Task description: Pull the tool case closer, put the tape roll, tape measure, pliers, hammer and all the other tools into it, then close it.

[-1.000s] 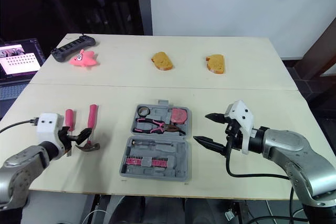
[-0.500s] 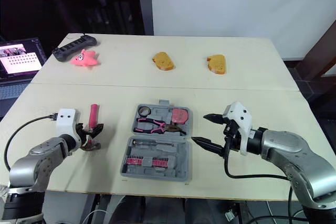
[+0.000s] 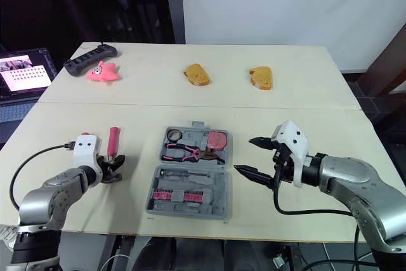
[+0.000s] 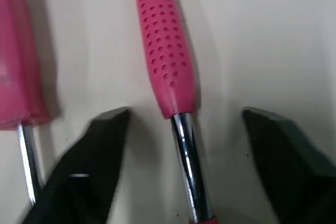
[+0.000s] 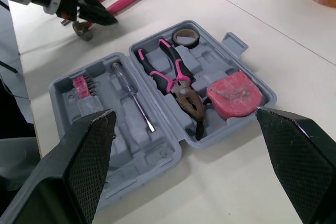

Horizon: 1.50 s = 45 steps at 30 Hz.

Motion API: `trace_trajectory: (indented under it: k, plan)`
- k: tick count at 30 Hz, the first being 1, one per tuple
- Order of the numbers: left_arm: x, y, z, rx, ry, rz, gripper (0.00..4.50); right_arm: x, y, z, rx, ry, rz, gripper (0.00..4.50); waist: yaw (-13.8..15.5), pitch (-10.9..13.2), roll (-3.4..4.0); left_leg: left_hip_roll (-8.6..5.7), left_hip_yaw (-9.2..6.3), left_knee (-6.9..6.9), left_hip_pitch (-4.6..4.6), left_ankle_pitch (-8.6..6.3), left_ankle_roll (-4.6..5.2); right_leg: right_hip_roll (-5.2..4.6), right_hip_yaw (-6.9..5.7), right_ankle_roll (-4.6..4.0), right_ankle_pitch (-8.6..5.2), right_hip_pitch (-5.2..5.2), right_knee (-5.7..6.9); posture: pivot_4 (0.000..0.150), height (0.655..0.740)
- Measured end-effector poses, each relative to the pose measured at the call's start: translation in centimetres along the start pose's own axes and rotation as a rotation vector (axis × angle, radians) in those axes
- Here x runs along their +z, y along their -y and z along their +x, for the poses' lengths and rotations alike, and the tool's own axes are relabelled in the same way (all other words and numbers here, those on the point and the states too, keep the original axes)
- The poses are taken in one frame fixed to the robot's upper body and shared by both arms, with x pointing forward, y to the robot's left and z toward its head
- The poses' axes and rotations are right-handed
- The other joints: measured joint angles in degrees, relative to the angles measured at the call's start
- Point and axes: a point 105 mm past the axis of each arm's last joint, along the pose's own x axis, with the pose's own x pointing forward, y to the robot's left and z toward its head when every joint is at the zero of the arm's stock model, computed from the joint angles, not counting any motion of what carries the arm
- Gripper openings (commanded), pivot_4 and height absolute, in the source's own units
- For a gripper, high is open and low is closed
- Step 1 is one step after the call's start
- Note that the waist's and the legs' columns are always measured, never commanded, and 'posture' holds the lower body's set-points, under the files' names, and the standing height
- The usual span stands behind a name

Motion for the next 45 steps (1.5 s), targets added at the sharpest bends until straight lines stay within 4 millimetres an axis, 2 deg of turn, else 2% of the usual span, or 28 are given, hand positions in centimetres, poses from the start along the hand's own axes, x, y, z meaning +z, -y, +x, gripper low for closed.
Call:
trace_trajectory:
  k: [1, 4, 10, 15, 21, 25, 32, 33, 40, 42, 45]
  plan:
    - [0.0, 0.1, 0.0, -0.002, -0.001, 0.000, 1.56, 0.0, 0.0, 0.0, -0.001, 0.001, -0.001, 4.50, 0.10, -0.01, 0.01, 0.00, 0.00, 0.00, 0.00, 0.00, 0.00, 0.00, 0.00, 0.00, 0.00, 0.01, 0.00, 0.150, 0.7400]
    - [-0.1, 0.3, 0.0, -0.011, -0.003, -0.004, 0.05, 0.1, 0.1, 0.0, -0.005, 0.002, -0.004, 4.50, 0.42, -0.03, 0.05, -0.01, 0.00, 0.02, 0.02, 0.00, 0.00, 0.00, 0.00, 0.00, 0.00, 0.06, -0.01, 0.150, 0.7400]
    - [0.0, 0.7, 0.2, -0.017, -0.008, -0.012, 0.01, 0.4, 0.2, 0.2, -0.013, 0.006, -0.014, 4.50, 0.60, -0.08, 0.14, -0.01, 0.00, 0.02, 0.04, 0.00, 0.00, 0.00, 0.00, 0.00, 0.00, 0.08, -0.02, 0.150, 0.7400]
    - [0.0, 1.8, -0.1, -0.058, -0.003, -0.009, 0.01, 0.3, 0.3, 0.2, -0.023, 0.004, -0.014, 4.50, 1.52, -0.08, 0.14, -0.02, -0.01, 0.03, 0.00, 0.00, -0.01, -0.01, 0.00, 0.00, 0.00, 0.07, -0.06, 0.150, 0.7400]
    - [-1.6, 4.3, -2.4, -0.127, -0.049, 0.002, 0.01, -0.2, 0.3, 0.1, -0.029, -0.011, 0.003, 4.50, 1.38, -0.07, 0.11, -0.01, -0.01, 0.02, -0.01, 0.00, -0.01, 0.00, 0.00, 0.00, 0.00, 0.05, -0.08, 0.150, 0.7400]
    - [-2.6, 5.3, -3.4, -0.145, -0.075, 0.011, 0.01, -0.3, 0.0, 0.1, -0.029, -0.014, 0.001, 4.50, 1.36, -0.07, 0.11, -0.01, -0.01, 0.03, 0.00, 0.00, -0.01, 0.00, 0.00, 0.00, 0.00, 0.06, -0.08, 0.150, 0.7400]
    - [-2.8, 5.2, -3.2, -0.138, -0.070, 0.048, 0.01, -0.4, -0.1, 0.3, -0.025, -0.021, -0.003, 4.50, 1.41, -0.09, 0.14, -0.01, -0.01, 0.03, 0.03, 0.00, -0.01, 0.00, 0.00, -0.02, -0.01, 0.09, -0.09, 0.150, 0.7400]
    - [-2.8, 5.2, -3.2, -0.140, -0.070, 0.051, 0.96, -0.4, -0.1, 0.4, -0.025, -0.023, -0.003, 4.50, 1.41, -0.10, 0.15, -0.01, -0.01, 0.03, 0.03, 0.00, -0.01, 0.00, 0.00, -0.02, -0.01, 0.09, -0.09, 0.150, 0.7400]
    - [-2.6, 6.0, -3.2, -0.186, -0.057, 0.052, 4.33, -0.4, 0.0, 0.5, -0.028, -0.027, -0.010, 4.50, 1.32, -0.12, 0.19, -0.01, -0.01, 0.02, 0.06, 0.01, -0.01, 0.02, 0.00, -0.02, -0.01, 0.09, -0.08, 0.150, 0.7400]
    - [-2.3, 5.7, -3.4, -0.187, -0.059, 0.049, 4.47, -0.4, 0.0, 0.5, -0.028, -0.027, -0.009, 4.50, 1.14, -0.12, 0.18, 0.00, -0.01, 0.01, 0.06, 0.01, -0.01, 0.03, 0.00, -0.02, -0.01, 0.08, -0.08, 0.150, 0.7400]
    - [-1.4, 3.7, -4.1, -0.160, -0.070, 0.071, 4.47, -0.4, 0.0, 0.5, -0.030, -0.027, -0.009, 4.50, 1.14, -0.07, 0.11, 0.01, -0.03, 0.00, -0.01, 0.00, -0.01, 0.05, 0.00, -0.02, -0.01, 0.00, -0.06, 0.150, 0.7400]
